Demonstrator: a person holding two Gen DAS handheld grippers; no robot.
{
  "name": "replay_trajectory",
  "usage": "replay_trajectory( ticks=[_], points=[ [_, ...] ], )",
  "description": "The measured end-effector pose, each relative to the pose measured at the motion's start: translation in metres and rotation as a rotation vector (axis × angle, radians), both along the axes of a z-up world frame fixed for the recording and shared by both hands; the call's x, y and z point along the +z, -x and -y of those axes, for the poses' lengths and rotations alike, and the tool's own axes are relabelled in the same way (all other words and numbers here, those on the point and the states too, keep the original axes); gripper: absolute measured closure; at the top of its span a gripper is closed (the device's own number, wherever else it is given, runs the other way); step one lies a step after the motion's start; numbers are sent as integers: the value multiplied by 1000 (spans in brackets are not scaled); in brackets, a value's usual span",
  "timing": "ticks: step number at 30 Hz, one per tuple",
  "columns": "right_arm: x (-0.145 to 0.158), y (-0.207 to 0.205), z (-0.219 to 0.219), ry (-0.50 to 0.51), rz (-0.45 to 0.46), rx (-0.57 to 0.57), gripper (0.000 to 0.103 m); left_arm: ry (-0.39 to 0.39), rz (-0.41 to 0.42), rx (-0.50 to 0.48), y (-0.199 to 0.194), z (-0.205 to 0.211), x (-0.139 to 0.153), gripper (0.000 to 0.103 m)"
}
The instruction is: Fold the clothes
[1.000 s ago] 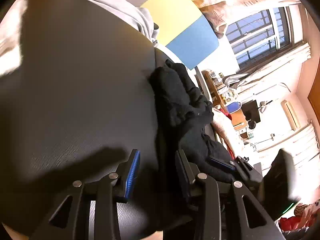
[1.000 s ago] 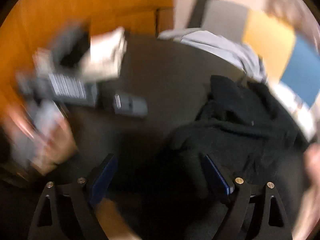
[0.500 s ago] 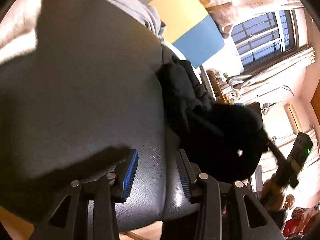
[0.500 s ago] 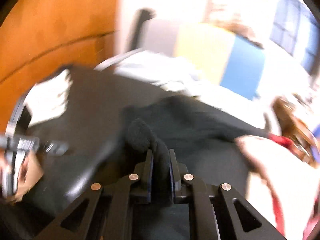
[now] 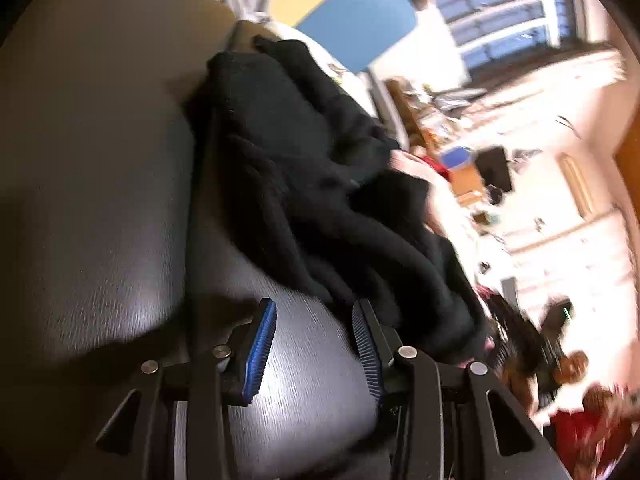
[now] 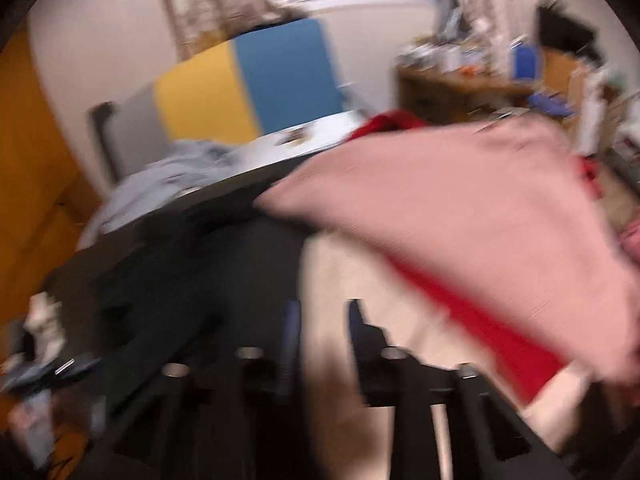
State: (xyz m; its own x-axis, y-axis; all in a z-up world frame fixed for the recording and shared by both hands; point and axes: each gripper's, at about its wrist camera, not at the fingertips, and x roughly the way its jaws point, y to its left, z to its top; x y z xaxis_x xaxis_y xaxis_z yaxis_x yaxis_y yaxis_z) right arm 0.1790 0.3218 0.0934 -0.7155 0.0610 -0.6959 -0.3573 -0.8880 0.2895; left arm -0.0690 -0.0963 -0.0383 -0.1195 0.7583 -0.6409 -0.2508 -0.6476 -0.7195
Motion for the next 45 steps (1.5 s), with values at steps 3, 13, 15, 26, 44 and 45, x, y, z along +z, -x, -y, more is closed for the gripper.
replay_trajectory(
  ticks=[3, 13, 15, 26, 44, 45],
  points=[
    [-3, 1, 49, 144, -67, 170, 45, 3, 38, 52, 16, -10, -9, 61],
    [-36, 50, 111, 444, -138, 161, 87, 56, -40, 80, 35, -39, -11, 95],
    [-29, 63, 113, 432, -135, 185, 91, 86, -52, 84, 46, -41, -9, 99],
    [77, 25, -41, 13, -199, -292, 91, 227, -107, 99, 107, -51, 5, 97],
    [86, -93, 9, -187, -125, -427, 28, 43, -35, 97, 29, 69, -1, 80],
    [90, -79, 22, -172, -132, -322, 24, 31, -29, 102, 22, 74, -3, 80]
  ],
)
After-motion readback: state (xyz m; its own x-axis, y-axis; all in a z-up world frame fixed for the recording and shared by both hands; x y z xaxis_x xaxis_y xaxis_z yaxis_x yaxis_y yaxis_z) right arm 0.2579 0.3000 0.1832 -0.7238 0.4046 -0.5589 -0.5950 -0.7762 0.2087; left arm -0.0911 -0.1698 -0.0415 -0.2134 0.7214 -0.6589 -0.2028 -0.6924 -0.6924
